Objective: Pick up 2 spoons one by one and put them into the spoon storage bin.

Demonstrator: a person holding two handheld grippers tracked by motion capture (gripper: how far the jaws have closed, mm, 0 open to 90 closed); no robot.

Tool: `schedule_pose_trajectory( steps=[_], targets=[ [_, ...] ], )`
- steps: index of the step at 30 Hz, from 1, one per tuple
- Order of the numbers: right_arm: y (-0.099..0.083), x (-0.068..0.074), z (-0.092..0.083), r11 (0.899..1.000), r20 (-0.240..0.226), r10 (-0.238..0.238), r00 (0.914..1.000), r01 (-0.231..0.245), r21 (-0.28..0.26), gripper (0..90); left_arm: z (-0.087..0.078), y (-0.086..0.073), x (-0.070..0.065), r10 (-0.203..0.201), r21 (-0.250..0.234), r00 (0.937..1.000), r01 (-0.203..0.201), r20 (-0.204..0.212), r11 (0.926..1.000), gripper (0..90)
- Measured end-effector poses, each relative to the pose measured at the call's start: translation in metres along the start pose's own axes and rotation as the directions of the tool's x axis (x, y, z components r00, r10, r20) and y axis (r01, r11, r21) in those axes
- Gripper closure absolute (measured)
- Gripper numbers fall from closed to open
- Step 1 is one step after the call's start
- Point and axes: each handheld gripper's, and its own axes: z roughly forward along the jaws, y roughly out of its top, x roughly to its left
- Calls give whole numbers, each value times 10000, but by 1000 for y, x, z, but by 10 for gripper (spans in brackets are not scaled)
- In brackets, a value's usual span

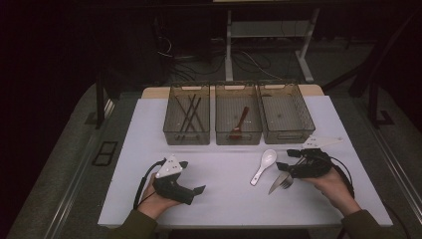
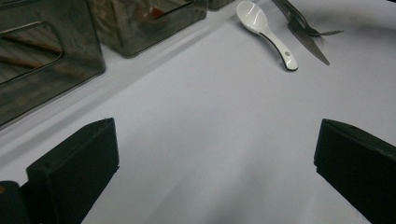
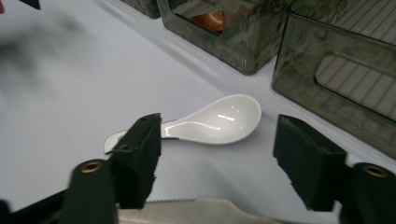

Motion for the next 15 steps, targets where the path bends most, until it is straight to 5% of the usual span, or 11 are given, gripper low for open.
schedule_pose_trajectory(
  steps=[9,15],
  targets=[
    [22,-5,27,9985,22,-402,9992,400,367,689,-1,-9,8,-52,375,10000,51,21,9993,0],
    [30,-7,45,9955,-72,-578,9983,582,749,850,-1,-9,7,-23,335,9999,17,156,9994,0]
  ],
)
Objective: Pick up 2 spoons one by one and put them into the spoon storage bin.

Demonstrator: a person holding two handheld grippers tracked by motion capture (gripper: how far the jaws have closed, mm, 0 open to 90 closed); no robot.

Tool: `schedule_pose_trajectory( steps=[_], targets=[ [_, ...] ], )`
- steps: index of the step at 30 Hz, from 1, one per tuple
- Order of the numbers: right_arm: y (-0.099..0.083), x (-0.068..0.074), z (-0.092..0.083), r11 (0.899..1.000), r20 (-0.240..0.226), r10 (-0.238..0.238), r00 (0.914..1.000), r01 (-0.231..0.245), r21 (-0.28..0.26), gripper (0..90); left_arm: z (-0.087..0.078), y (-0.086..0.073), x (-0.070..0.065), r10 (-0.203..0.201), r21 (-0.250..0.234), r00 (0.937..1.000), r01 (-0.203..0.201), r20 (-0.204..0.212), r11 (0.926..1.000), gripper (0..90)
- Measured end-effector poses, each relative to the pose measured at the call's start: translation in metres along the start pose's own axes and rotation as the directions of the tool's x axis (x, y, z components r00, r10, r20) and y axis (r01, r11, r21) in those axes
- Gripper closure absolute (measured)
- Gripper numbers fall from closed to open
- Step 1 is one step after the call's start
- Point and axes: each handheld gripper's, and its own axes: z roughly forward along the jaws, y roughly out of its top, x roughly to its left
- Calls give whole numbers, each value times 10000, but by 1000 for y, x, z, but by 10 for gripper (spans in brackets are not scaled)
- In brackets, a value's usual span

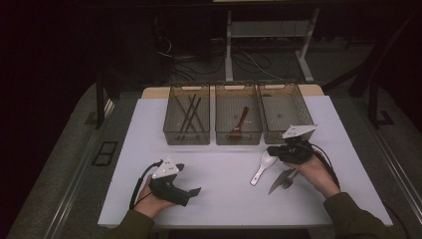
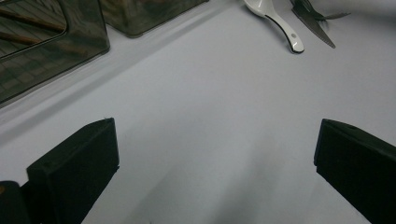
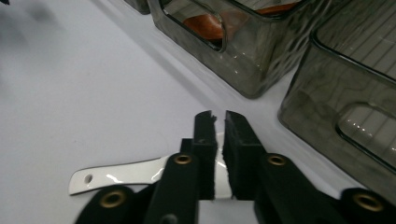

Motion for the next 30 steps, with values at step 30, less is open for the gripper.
schedule_pose_trajectory(
  steps=[30],
  targets=[
    [2,-11,32,9913,424,-28,9991,-28,1314,892,4,0,0,20,193,9998,-24,205,9998,0]
  ],
)
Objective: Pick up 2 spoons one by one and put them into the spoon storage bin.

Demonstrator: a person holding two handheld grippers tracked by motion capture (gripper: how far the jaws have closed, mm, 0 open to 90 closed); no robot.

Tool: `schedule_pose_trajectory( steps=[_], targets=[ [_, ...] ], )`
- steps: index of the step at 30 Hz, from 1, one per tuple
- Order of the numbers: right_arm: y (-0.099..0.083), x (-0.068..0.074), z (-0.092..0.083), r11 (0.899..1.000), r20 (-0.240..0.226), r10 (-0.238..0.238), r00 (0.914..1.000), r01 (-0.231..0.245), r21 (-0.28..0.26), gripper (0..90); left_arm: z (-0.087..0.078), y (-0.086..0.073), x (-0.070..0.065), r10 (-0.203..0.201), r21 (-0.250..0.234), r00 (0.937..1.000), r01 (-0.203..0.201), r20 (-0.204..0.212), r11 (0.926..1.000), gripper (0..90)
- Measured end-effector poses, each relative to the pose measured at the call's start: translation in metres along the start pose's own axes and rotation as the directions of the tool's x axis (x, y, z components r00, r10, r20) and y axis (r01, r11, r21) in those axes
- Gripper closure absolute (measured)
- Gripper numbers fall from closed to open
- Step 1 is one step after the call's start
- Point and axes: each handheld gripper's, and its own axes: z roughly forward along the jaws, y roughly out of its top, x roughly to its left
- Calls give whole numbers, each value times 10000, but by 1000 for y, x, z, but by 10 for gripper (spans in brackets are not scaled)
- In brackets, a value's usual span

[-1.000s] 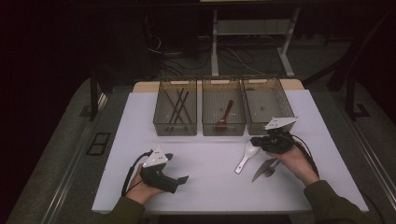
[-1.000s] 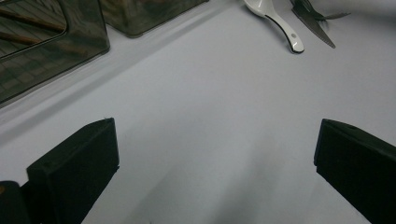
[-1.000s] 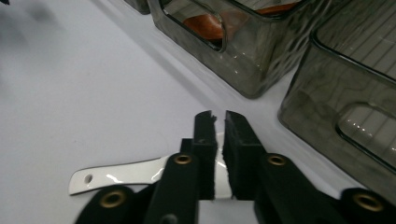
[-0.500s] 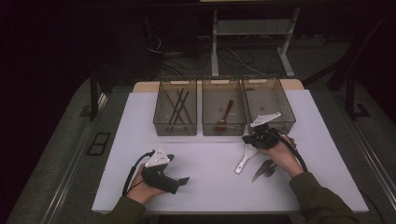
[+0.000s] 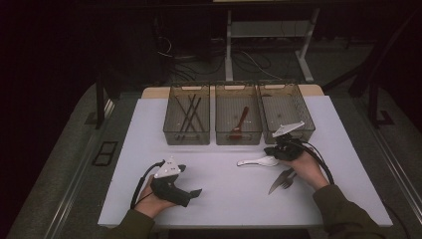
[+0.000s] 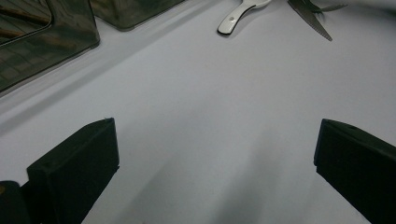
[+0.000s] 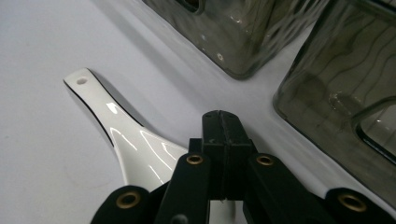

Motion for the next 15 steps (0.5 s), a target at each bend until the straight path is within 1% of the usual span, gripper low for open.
schedule_pose_trajectory(
  steps=[1,2,3,8,9,10,15],
  targets=[
    [0,0,-1,10000,-67,32,10000,-33,-54,891,0,0,0,-1,-1,10000,1,3,10000,0],
    [0,-1,-2,9999,-98,63,9999,-64,-105,869,0,0,0,-6,-11,10000,6,8,10000,0],
    [0,-1,-3,9998,-123,102,9999,-103,-140,841,0,0,0,-1,-12,10000,1,9,10000,0],
    [-3,-5,-12,9978,-619,513,9968,-538,-385,657,0,0,0,-14,-11,10000,14,41,10000,0],
    [-4,-7,-14,9975,-703,530,9961,-561,-430,624,0,0,0,-9,2,10000,9,62,10000,0],
    [-5,-7,-16,9967,-737,626,9953,-661,-465,600,0,0,0,29,12,9999,-29,99,10000,0],
    [-13,-10,-24,9962,-942,722,9929,-764,-423,483,0,0,0,9,5,9999,-9,111,10000,0]
  ],
)
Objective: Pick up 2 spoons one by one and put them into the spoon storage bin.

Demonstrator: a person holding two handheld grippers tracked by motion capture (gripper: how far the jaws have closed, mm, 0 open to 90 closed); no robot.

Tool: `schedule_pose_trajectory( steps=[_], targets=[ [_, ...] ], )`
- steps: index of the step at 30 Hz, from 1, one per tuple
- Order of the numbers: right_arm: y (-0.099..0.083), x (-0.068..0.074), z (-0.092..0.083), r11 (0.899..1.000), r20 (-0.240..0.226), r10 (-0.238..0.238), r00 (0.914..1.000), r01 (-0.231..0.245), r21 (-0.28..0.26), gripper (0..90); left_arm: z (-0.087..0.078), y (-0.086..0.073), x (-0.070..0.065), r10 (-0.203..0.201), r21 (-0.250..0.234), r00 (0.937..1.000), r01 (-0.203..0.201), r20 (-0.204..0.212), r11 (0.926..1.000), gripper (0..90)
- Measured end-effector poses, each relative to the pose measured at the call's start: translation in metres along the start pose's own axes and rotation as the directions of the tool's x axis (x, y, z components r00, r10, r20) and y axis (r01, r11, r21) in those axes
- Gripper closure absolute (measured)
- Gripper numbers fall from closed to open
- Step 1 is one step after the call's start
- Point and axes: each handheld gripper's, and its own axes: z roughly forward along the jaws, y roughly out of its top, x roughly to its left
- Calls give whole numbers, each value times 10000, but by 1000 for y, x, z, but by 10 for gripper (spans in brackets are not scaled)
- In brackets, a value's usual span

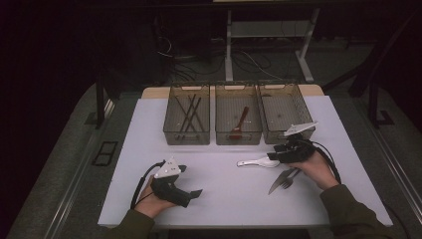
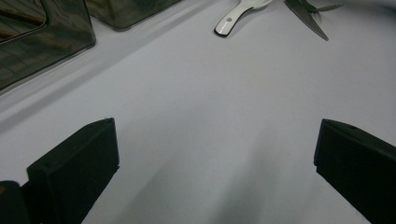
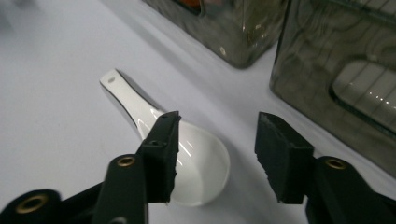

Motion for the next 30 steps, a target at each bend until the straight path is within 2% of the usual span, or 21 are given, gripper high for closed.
schedule_pose_trajectory(
  steps=[5,10,20,30],
  targets=[
    [-9,-1,0,9997,-136,-29,9999,33,250,447,0,0,0,46,34,10000,-46,-11,10000,0],
    [-12,5,3,9981,-246,-382,9990,393,475,458,-1,0,0,31,-26,10000,-31,-76,10000,0],
    [-14,15,7,9900,-224,-1139,9932,1153,808,561,-1,0,0,123,-6,9999,-123,-62,9999,0],
    [-14,19,7,9827,-458,-1517,9874,1556,1005,661,-1,0,0,128,1,9999,-128,-61,9999,0]
  ],
)
